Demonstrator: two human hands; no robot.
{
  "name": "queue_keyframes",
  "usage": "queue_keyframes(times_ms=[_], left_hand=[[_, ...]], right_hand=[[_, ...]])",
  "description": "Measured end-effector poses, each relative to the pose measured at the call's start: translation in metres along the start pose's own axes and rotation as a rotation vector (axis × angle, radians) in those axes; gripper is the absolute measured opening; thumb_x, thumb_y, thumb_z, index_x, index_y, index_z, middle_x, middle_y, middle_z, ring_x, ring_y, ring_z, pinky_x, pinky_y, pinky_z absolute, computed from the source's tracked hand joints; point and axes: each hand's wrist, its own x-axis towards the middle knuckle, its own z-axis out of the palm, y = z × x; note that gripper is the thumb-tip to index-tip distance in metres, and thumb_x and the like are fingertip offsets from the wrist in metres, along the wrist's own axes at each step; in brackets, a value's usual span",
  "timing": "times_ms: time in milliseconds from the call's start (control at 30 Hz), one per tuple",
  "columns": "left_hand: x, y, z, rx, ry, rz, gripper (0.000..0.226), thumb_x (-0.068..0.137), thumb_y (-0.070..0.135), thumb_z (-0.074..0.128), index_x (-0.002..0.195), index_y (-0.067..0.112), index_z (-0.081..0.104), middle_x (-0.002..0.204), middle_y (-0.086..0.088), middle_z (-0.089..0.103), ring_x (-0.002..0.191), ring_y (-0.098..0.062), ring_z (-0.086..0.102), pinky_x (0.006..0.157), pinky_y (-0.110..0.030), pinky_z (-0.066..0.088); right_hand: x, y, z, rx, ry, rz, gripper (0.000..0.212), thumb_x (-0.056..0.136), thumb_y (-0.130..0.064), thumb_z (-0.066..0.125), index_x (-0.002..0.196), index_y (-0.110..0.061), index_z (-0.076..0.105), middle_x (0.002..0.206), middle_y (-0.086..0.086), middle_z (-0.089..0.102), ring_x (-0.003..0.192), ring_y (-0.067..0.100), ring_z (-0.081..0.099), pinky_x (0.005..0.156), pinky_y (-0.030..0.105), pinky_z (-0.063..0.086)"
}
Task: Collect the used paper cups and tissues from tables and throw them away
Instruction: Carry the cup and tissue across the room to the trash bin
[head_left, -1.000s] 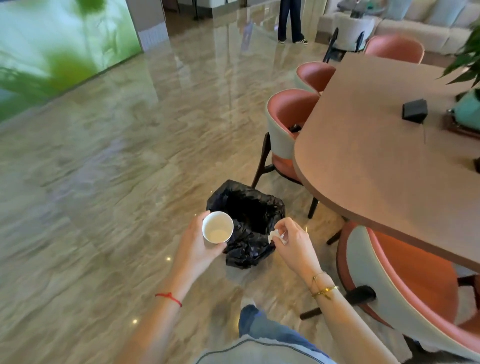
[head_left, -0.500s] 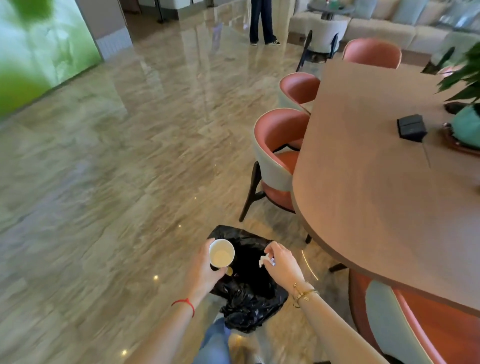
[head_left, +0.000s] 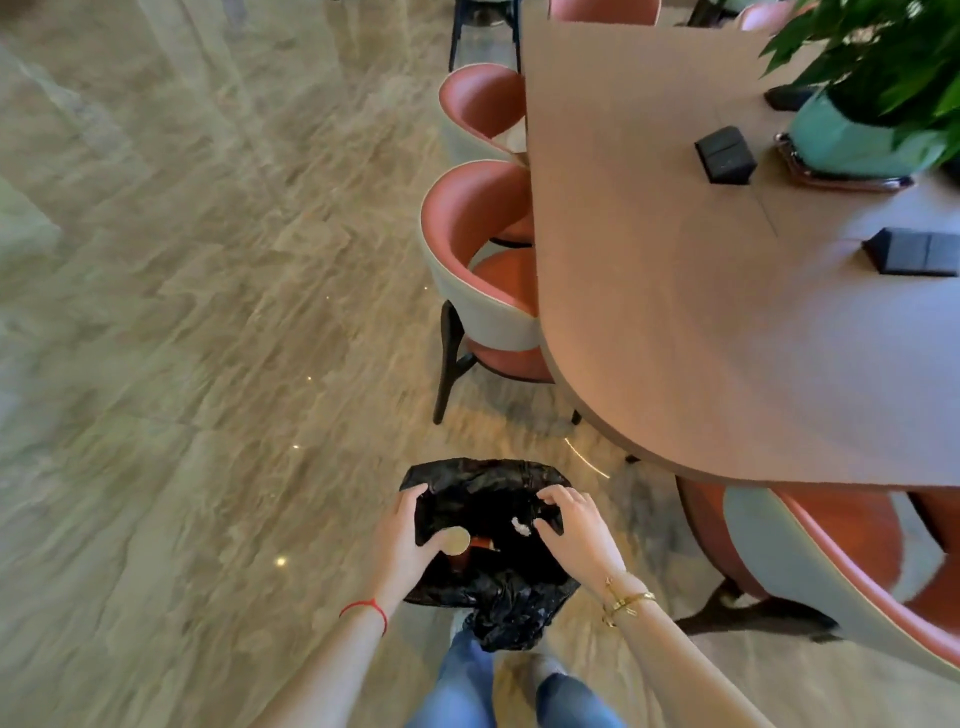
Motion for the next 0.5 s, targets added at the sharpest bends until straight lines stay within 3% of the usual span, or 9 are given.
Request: queue_keyframes(times_ms=[167, 500], left_hand=[[0.0, 0.01, -0.028, 0.088, 0.008, 0.098, 0.033, 0.084, 0.015, 0.069, 0.117, 0.015, 0.062, 0.116, 0.003, 0.063, 0.11, -0.016, 0.058, 0.093, -0.023, 0.042], [-0.005, 0.058, -0.058, 0.201, -0.099, 0.315, 0.031, 0.089, 0.026, 0.064, 0.121, 0.023, 0.061, 0.118, 0.014, 0.059, 0.103, -0.001, 0.055, 0.083, -0.013, 0.041]], right_hand=[[-0.018, -0.003, -0.008, -0.003, 0.123, 0.005, 0.038, 0.093, -0.034, 0.054, 0.13, -0.026, 0.049, 0.128, -0.007, 0.054, 0.123, 0.013, 0.039, 0.101, 0.029, 0.039], [-0.077, 0.01, -0.038, 0.05, 0.349, 0.098, 0.036, 0.092, -0.034, 0.056, 0.127, -0.029, 0.051, 0.126, -0.011, 0.054, 0.124, 0.011, 0.037, 0.099, 0.025, 0.036]])
